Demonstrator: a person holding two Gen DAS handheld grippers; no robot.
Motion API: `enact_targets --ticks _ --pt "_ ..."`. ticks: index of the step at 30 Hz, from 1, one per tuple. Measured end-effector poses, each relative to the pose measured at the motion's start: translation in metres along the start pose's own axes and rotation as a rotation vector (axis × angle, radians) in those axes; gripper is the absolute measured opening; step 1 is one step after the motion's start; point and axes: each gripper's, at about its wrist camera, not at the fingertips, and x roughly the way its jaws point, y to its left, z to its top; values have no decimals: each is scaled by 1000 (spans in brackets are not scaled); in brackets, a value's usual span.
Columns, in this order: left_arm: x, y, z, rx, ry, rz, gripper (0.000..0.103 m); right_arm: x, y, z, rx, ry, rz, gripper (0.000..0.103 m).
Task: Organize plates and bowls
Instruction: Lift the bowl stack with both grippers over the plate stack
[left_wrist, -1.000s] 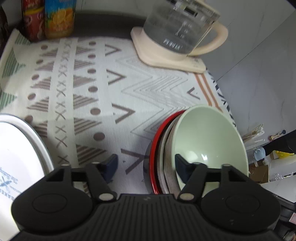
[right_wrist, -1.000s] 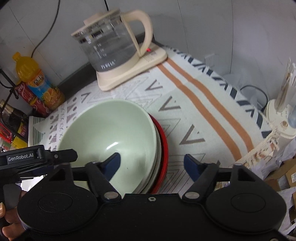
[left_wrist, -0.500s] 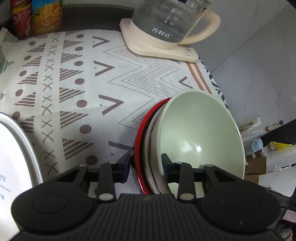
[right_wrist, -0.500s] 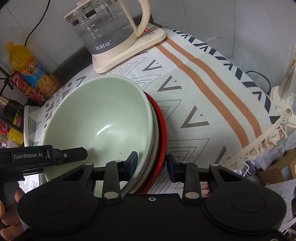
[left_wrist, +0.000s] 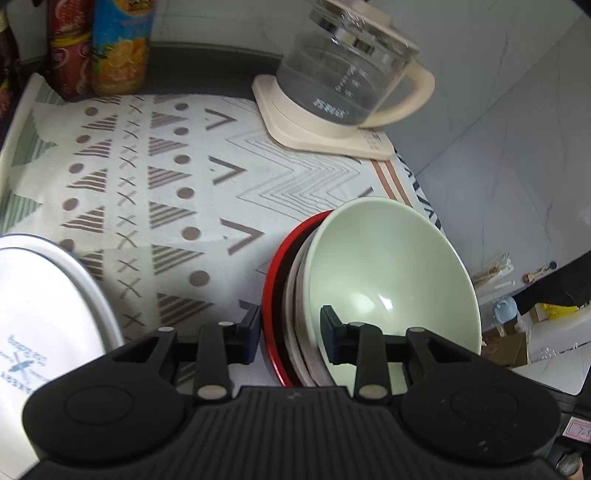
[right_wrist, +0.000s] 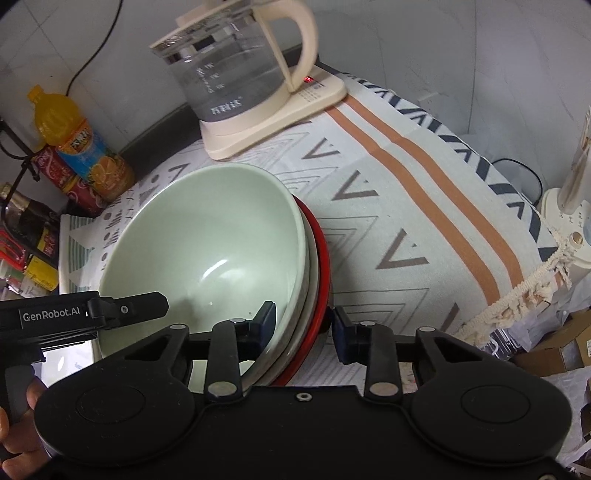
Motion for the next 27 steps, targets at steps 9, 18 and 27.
enact_targets --ticks 9,18,27 --pt "-33 23 3 -49 -70 4 30 -8 30 4 -46 -24 35 32" --pt "-76 54 1 -103 -143 32 30 -14 70 7 -110 -34 81 32" --pt "-112 96 -9 -189 -198 71 30 -13 117 -1 -191 -23 138 32"
